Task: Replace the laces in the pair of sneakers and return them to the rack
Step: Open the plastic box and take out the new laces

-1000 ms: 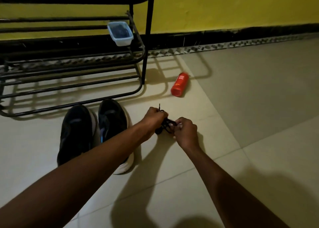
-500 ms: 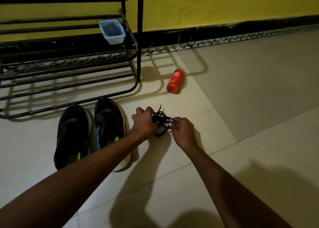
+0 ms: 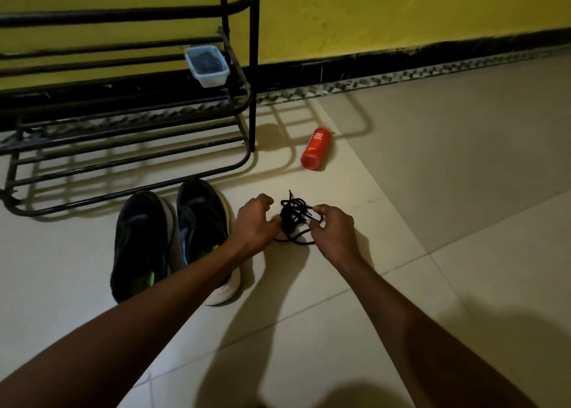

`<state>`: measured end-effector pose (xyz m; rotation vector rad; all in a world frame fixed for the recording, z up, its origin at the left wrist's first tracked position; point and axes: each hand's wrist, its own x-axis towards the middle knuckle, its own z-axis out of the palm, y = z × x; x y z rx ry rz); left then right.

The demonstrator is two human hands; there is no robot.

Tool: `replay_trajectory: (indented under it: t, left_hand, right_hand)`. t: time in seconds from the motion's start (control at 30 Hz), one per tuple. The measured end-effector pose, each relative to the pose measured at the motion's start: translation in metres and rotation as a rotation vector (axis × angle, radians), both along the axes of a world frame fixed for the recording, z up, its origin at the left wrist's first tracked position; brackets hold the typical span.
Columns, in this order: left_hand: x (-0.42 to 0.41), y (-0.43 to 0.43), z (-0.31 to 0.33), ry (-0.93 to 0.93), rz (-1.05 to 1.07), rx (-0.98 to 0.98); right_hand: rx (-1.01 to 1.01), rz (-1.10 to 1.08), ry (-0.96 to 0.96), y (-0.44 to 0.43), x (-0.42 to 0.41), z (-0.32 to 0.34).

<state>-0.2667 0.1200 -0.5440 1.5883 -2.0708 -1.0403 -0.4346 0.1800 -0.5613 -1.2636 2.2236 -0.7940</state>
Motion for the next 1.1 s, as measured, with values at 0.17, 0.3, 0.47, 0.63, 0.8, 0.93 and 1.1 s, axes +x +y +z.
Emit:
replay_trajectory:
  t: [0.17, 0.3, 0.47, 0.63, 0.8, 0.93, 1.1]
  left_hand:
    - [0.033, 0.004, 0.035, 0.139, 0.067, -0.081]
    - [0.064, 0.004, 0.066, 0.193, 0.116, -0.161]
    - [0.099, -0.006, 0.096, 0.225, 0.122, -0.192]
    - [0.119, -0.044, 0.122, 0.243, 0.179, -0.248]
    - [0.115, -0.099, 0.135, 0.205, 0.171, -0.315]
    - [0.099, -0.152, 0.141, 0.174, 0.168, -0.366]
    - [0.082, -0.209, 0.135, 0.093, 0.204, -0.339]
  right_hand:
    - [-0.145, 0.055, -0.159, -0.009, 0.026, 0.037]
    - [-0.238, 0.105, -0.300, -0.030, 0.053, 0.068]
    - [-0.317, 0.192, -0.399, -0.057, 0.082, 0.100]
    - [-0.425, 0.213, -0.277, -0.094, 0.095, 0.127]
    - [-0.469, 0.258, -0.103, -0.150, 0.095, 0.153]
    - [-0.458, 0.329, 0.008, -0.195, 0.099, 0.161]
    - [-0.368, 0.314, 0.109, -0.238, 0.107, 0.154]
